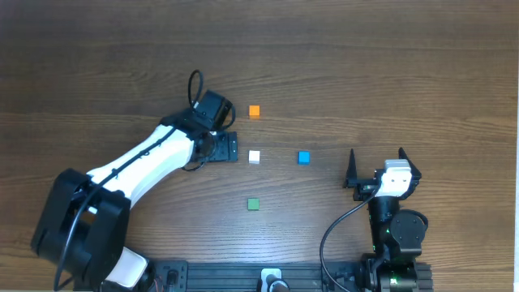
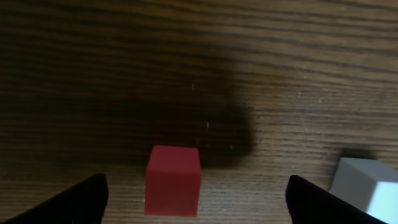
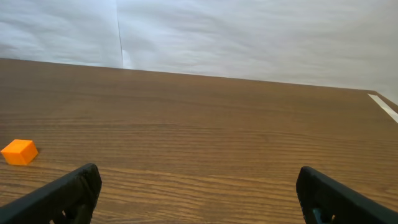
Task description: Stack Cubes
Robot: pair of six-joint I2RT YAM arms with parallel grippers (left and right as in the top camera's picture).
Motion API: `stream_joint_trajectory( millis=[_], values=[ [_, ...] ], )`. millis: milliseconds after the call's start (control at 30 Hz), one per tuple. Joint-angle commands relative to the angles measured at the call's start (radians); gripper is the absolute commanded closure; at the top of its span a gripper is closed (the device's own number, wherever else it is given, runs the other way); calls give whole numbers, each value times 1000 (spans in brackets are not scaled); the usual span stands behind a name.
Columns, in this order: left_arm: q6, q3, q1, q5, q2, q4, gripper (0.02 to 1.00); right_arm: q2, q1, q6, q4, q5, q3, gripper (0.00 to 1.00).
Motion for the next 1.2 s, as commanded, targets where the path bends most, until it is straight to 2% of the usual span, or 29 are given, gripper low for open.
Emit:
stream_joint_trajectory(
  millis=[33,500,667,733,833,1200],
  values=[
    [39,20,-13,-46,23,5,104,-8,-5,-2,1,2,-7,9],
    [64,11,3,-61,57,13,123,-8,-5,-2,1,3,-7,7],
    [65,7,5,-61,58,25,248,-8,-5,-2,1,2,-7,7],
    [64,6,5,-61,59,30,378,-8,-5,-2,1,3,-7,7],
    [64,5,5,-61,60,30,439,-8,-5,-2,1,2,-7,7],
    [68,-16,5,-61,63,27,446,-8,-5,-2,1,2,-7,7]
  ],
)
